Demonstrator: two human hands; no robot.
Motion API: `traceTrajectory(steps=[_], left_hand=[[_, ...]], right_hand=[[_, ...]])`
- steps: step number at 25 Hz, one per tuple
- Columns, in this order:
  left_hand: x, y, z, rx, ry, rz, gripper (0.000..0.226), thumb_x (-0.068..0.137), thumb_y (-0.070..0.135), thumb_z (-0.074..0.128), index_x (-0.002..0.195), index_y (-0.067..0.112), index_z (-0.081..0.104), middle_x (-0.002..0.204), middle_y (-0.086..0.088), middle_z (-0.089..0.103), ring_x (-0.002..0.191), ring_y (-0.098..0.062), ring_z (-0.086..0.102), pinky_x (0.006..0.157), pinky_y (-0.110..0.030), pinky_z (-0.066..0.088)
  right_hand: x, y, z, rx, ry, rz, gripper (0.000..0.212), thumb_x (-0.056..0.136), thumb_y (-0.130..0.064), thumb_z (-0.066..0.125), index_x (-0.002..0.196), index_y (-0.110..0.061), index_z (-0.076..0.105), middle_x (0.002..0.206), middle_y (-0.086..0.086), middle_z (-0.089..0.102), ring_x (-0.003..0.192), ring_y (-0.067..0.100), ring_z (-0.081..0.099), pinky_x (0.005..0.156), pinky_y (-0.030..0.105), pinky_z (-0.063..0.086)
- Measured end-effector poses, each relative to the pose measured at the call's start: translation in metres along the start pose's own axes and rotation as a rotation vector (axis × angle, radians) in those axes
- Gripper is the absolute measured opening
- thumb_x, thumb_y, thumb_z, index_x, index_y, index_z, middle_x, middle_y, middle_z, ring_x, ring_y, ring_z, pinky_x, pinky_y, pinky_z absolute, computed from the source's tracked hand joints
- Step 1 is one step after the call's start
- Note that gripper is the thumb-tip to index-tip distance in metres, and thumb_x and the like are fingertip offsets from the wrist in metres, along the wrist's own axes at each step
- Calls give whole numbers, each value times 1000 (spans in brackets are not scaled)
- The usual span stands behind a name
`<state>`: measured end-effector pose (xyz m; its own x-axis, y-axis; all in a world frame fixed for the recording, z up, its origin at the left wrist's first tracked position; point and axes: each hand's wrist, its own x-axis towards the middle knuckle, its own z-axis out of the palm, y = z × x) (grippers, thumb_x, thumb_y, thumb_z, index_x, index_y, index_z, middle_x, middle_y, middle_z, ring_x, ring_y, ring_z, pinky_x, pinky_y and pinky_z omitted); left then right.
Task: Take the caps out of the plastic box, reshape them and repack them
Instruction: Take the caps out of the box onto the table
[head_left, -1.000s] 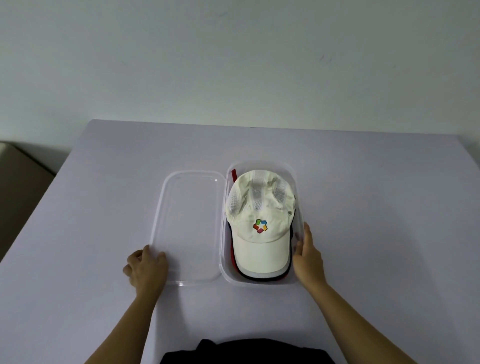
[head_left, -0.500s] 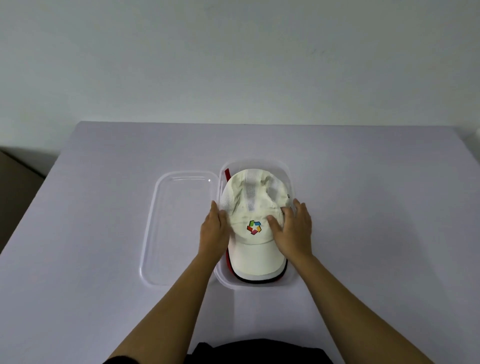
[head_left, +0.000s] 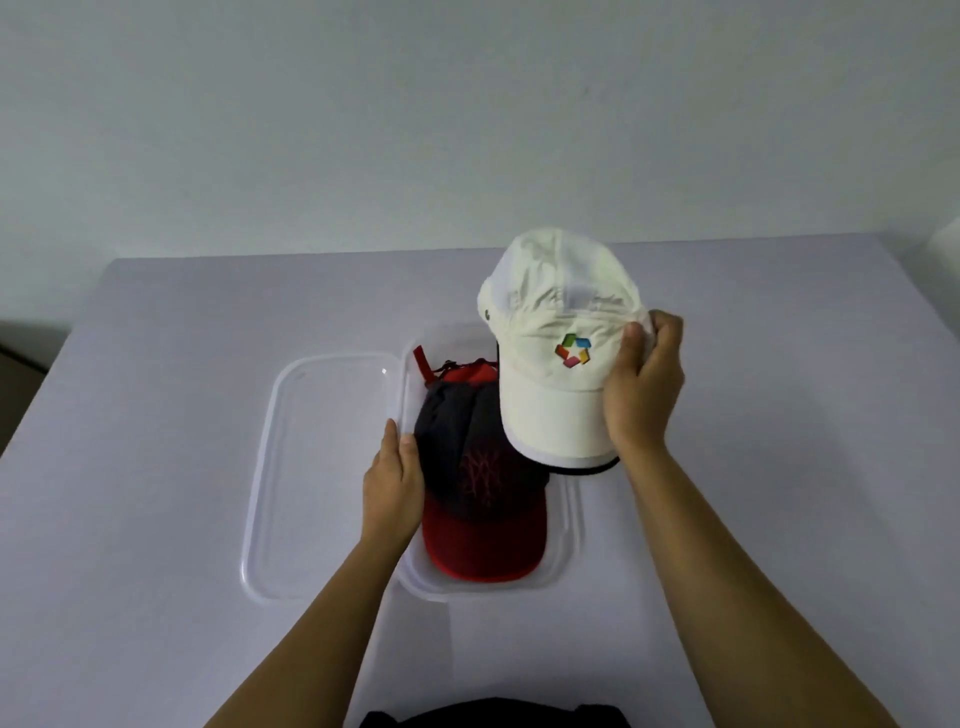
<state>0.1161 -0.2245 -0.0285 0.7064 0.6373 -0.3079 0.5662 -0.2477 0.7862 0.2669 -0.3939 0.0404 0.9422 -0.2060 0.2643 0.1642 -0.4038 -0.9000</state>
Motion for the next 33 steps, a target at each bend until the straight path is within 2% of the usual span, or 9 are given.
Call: traceTrajectory(steps=[4,12,15,19,21,23,27,30,33], left_hand=[[1,3,6,27,18,1,53,101,37,22,149,14,21,154,-6,30,141,-24,29,114,-33,21],[1,5,8,61,35,2,52,101,35,23,149,15,22,153,-5,31,141,-25,31,115,-35,22],[1,6,8,65,23,4,52,101,34,24,149,15,21,153,-6,32,140,-25,32,114,-35,23],[2,3,9,108,34,-9,53,101,34,27,150,15,19,155,-6,28,142,-24,28,114,-35,22],[-1,2,10,204,102,41,54,100,32,31,150,15,16,158,-4,19,145,-21,19,114,-31,16],[-4,6,11,251,131,170,54,99,26,37,149,14,18,158,-3,18,146,-18,17,112,-26,13],[-1,22,18,198,-38,283,57,98,17,41,149,12,16,152,-9,33,137,-24,36,109,-31,32],[9,30,24,198,-108,162,62,97,18,43,149,11,11,142,-17,42,126,-31,46,103,-36,39],[15,34,20,187,-108,130,57,93,17,51,144,8,27,133,-16,49,122,-31,49,102,-40,42]], right_hand=[[78,47,-19,-130,63,36,20,95,-17,39,109,-6,49,104,14,63,92,26,58,70,24,35],[100,116,-11,-333,-188,155,23,97,-17,39,114,-3,46,112,20,60,101,36,56,74,30,36],[107,115,-3,-380,-241,225,40,94,-14,46,131,-5,39,137,19,43,125,35,44,99,37,37],[70,81,16,-364,-274,-164,32,87,-5,52,119,2,51,127,22,51,123,37,44,106,40,32],[31,61,23,-292,-482,-342,23,89,-13,51,107,-3,59,110,13,61,111,32,52,98,34,37],[-3,52,29,-436,-699,-435,38,92,-36,39,110,-10,60,110,7,64,117,29,50,103,36,33],[-35,49,35,-807,-944,-333,46,94,-48,37,128,-20,50,133,-1,53,145,25,10,113,55,-4],[-37,41,36,-736,-902,-309,21,95,-34,44,106,-26,60,121,-6,58,144,22,13,112,58,-6],[-37,36,34,-701,-924,-291,34,94,-39,45,123,-24,51,135,-2,50,144,23,14,115,52,-2]])
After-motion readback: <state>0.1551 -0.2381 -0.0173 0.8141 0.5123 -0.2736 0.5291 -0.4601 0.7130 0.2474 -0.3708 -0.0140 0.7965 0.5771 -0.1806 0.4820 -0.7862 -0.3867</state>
